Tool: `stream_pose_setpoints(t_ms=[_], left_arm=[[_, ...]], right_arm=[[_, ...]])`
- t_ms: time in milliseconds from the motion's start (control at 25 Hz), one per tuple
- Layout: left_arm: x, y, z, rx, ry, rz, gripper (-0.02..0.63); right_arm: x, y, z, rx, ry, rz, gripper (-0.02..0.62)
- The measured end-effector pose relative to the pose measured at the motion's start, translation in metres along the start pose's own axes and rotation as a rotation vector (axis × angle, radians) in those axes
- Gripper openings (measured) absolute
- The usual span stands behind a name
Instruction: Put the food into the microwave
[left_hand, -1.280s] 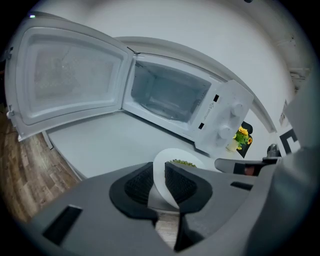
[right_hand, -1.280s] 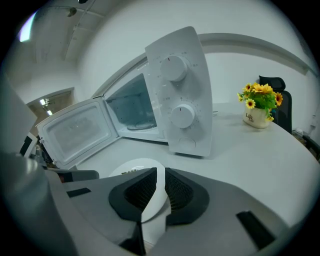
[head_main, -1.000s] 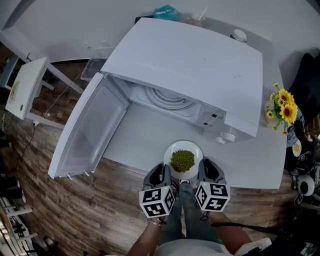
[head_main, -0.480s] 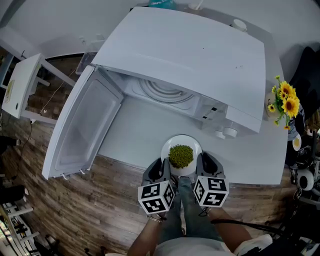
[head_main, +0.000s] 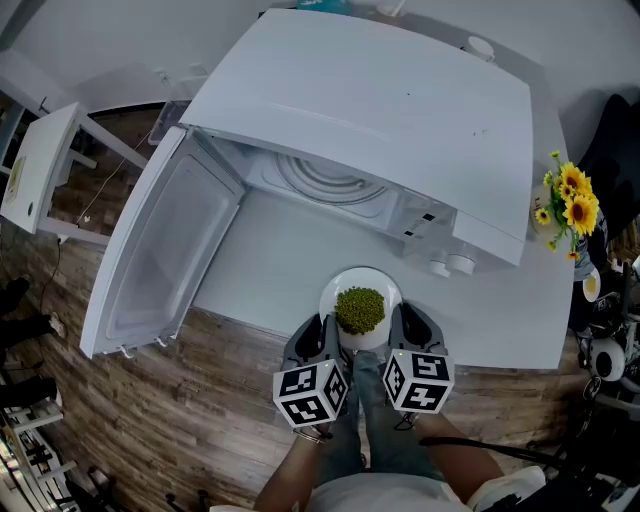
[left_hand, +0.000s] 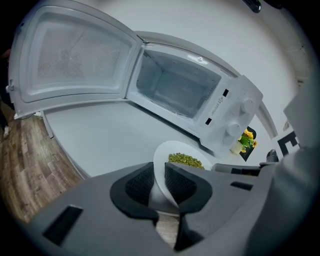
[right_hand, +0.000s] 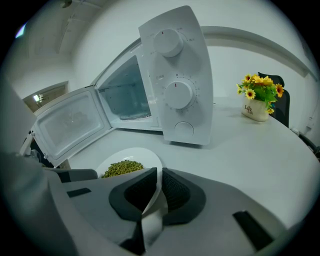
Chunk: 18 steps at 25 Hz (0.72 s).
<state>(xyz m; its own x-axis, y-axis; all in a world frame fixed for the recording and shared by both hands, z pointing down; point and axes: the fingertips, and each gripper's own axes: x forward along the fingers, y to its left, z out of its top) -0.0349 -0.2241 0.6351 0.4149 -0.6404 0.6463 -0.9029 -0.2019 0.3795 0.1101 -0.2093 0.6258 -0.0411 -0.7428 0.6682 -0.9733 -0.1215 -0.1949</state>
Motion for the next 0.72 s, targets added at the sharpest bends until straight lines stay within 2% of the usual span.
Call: stream_pose_setpoints(t_ms=[360,720], left_arm=[[-0.002,0.005,0.001,-0.013,0.001,0.017,0.071],[-0.01,0.004,0.016,-0.017,-0.03,0.014,0.071]], right_arm=[[-0.001,0.005,-0.002,0.014,-0.001,0.009,0.038],[-0.007,0.013,0.013,0.013,-0.035,0.021,0.038]])
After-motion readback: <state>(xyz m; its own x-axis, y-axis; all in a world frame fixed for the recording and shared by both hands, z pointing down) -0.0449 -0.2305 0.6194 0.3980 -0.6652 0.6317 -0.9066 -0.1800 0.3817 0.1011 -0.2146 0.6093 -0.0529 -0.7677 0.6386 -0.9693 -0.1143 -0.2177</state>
